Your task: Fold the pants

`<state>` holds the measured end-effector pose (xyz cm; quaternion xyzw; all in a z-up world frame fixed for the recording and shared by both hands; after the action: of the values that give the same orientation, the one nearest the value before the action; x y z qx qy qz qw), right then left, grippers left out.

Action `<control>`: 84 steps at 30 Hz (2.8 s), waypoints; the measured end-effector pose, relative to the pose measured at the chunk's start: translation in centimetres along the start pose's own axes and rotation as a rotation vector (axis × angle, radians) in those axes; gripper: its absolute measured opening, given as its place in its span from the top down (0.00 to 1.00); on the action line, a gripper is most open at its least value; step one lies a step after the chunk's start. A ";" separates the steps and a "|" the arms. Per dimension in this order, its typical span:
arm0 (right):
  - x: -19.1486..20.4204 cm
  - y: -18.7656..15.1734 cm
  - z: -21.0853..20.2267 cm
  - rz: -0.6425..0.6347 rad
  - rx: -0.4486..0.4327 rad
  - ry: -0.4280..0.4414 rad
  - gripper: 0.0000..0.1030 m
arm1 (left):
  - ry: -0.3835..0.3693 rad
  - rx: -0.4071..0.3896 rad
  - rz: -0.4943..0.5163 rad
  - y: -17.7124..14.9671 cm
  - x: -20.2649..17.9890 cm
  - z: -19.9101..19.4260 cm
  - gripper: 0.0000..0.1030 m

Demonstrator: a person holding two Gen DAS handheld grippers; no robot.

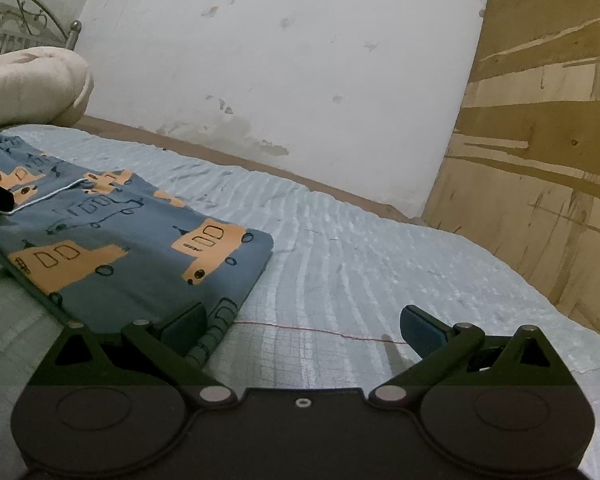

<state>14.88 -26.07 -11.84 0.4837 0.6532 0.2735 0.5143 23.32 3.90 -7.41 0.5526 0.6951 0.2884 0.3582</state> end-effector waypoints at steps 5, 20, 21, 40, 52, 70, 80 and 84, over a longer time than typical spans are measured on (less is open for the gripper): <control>0.2 -0.1 -0.1 -0.004 -0.005 -0.006 0.01 | -0.002 -0.001 -0.004 0.0 0.0 0.0 0.00; -1.7 3.5 0.3 0.078 0.136 0.090 0.01 | -0.040 0.127 -0.034 3.2 0.6 -1.5 0.01; -2.2 4.5 0.0 0.122 0.141 0.122 0.01 | -0.034 0.126 -0.052 3.8 0.9 -2.0 0.01; 3.0 18.2 -3.6 0.216 0.044 0.334 0.01 | 0.183 0.074 -0.244 10.0 11.9 -7.8 0.01; 6.2 17.4 2.7 0.252 0.128 0.345 0.01 | 0.213 0.115 -0.281 9.4 14.5 -1.5 0.01; 10.2 12.6 7.1 0.157 0.190 0.328 0.01 | 0.247 0.082 -0.201 9.9 13.8 0.9 0.01; 11.0 11.4 7.9 0.165 0.220 0.366 0.01 | 0.283 0.087 -0.174 9.6 13.7 1.3 0.01; 11.3 11.2 8.0 0.160 0.216 0.363 0.01 | 0.289 0.090 -0.165 9.7 13.6 1.4 0.01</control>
<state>26.27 -12.59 -9.40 0.5292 0.7200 0.3246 0.3101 28.08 19.27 -2.96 0.4618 0.7947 0.3030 0.2516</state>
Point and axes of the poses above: each gripper's, at about its wrist camera, not at the fingertips, and z roughly the way its jaws point, x to its left, y to its top, the point moved 1 cm from there along z, roughly the way its jaws point, and after that the axes turned 7 degrees about -z, right-handed, at the moved point
